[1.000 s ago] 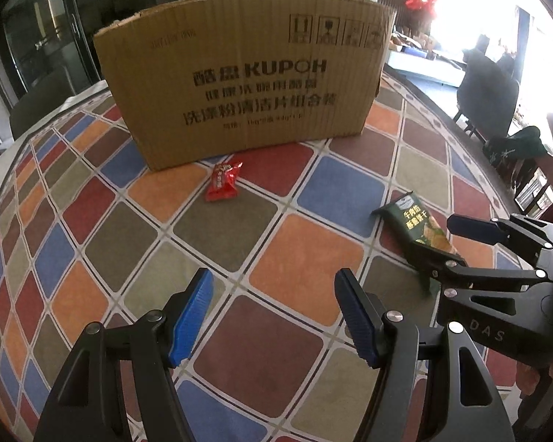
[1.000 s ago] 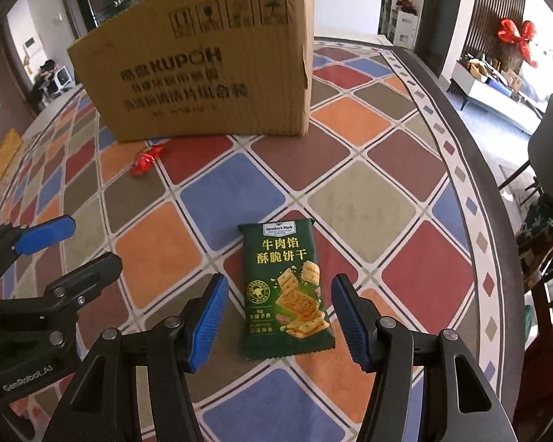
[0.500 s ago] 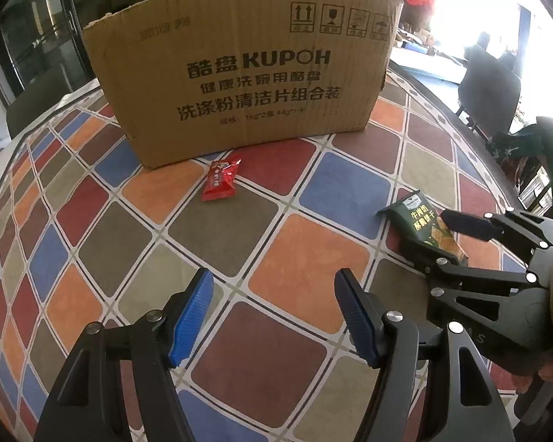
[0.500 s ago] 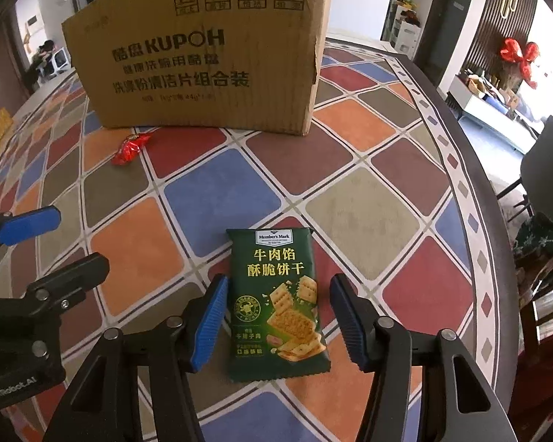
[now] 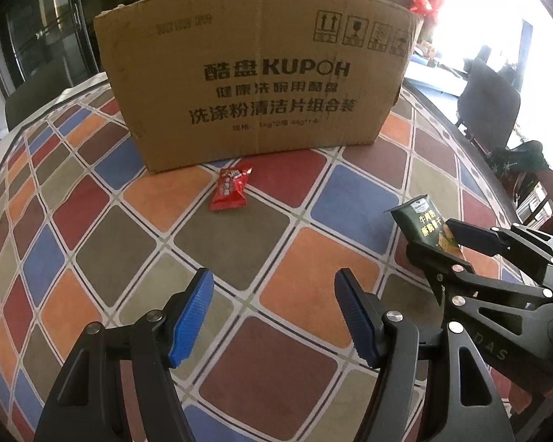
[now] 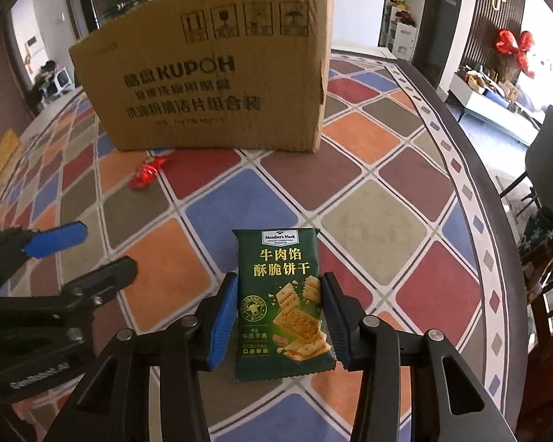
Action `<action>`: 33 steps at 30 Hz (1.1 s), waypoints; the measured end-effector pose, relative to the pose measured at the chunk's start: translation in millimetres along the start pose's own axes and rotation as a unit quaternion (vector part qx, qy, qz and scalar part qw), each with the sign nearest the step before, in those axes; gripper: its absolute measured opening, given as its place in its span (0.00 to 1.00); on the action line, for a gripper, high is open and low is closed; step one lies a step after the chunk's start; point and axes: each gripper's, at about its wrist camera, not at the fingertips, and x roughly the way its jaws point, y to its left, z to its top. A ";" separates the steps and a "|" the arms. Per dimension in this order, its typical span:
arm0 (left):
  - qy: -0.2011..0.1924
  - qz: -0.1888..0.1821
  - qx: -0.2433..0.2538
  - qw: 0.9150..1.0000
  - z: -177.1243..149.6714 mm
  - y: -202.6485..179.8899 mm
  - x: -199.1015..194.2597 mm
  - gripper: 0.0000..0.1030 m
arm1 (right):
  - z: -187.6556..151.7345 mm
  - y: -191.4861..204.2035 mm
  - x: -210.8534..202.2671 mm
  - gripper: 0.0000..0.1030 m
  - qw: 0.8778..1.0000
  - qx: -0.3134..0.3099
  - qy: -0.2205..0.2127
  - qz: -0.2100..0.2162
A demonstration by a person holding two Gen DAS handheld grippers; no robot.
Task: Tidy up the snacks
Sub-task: 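Grasp the green biscuit pack with right tool while left tool grasps red candy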
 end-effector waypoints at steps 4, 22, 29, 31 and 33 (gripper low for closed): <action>-0.027 -0.013 -0.011 0.999 5.5 11.9 -5.4 0.66 | 8.0 4.0 -2.0 0.44 1.000 0.008 -0.007 0.003; -0.053 0.006 0.021 0.998 43.4 38.7 22.8 0.65 | 37.5 21.3 16.4 0.44 0.998 0.037 -0.039 -0.014; -0.044 0.013 0.030 0.999 53.9 38.7 37.0 0.53 | 41.4 8.8 32.8 0.45 0.997 0.072 -0.021 0.005; -0.039 0.010 0.030 0.999 55.8 38.8 40.2 0.48 | 42.1 6.0 35.0 0.45 0.997 0.077 -0.017 0.014; -0.034 0.011 0.031 0.999 56.4 39.2 44.2 0.45 | 43.5 5.3 37.0 0.45 0.997 0.078 -0.017 0.014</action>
